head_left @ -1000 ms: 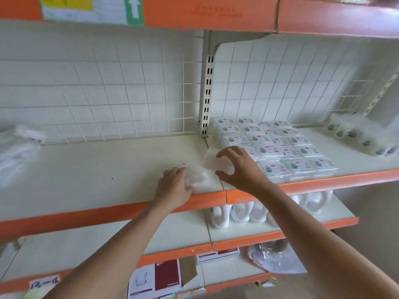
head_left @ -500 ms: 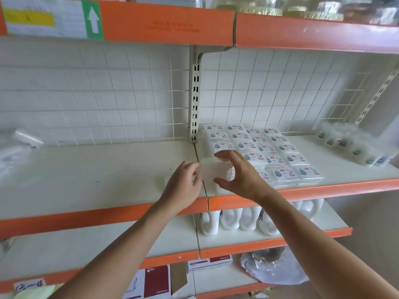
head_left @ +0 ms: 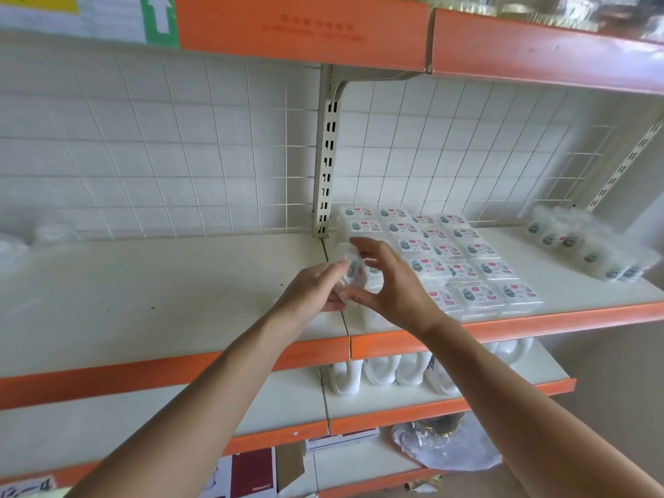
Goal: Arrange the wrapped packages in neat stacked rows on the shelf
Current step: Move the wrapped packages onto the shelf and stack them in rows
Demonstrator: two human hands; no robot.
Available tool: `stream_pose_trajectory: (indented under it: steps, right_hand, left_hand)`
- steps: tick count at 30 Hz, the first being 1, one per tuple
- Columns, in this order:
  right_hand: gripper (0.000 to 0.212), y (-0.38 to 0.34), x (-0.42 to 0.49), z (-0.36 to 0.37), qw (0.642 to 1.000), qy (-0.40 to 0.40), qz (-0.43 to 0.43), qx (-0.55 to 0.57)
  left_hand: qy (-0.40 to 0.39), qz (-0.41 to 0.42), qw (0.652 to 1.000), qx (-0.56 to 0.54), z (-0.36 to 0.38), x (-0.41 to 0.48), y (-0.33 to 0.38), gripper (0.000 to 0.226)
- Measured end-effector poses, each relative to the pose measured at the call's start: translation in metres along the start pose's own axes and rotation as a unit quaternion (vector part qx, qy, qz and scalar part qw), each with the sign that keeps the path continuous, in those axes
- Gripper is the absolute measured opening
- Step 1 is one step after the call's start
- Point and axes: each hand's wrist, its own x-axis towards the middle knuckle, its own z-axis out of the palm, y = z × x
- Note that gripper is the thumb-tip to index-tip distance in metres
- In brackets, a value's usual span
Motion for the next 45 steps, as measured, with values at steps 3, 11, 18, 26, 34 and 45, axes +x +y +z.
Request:
stream_pose_trajectory:
  steps: [3,11,18,26,34,45]
  right_hand:
    - [0.071,0.009,0.001,-0.001,1.0,-0.005,0.005,-0.007]
    - [0.068,0.033,-0.002,-0.024,0.997,-0.021,-0.065,-0.047]
    - [0.066,0.055,-0.017,-0.052,0.992,-0.055,-0.075,-0.09]
    - [0.054,0.069,-0.033,-0.068,0.975,-0.113,-0.103,-0.159]
    - [0.051,0.086,-0.038,-0.058,0.964,-0.147,-0.088,-0.205]
    - [0.049,0.083,-0.042,-0.053,0.964,-0.148,-0.071,-0.211]
  left_hand:
    - [-0.006,-0.004,0.998,-0.064,0.002,0.0,0.001,0.036]
    - [0.079,0.028,0.994,-0.069,0.027,0.003,-0.006,0.03]
    - [0.122,0.052,0.988,-0.073,0.056,0.002,-0.007,0.024]
    - [0.199,0.068,0.949,0.236,0.073,0.002,-0.017,0.026]
    - [0.138,0.052,0.943,0.297,0.079,0.002,-0.033,0.047]
    - [0.15,0.05,0.946,0.282,0.081,0.006,-0.042,0.049]
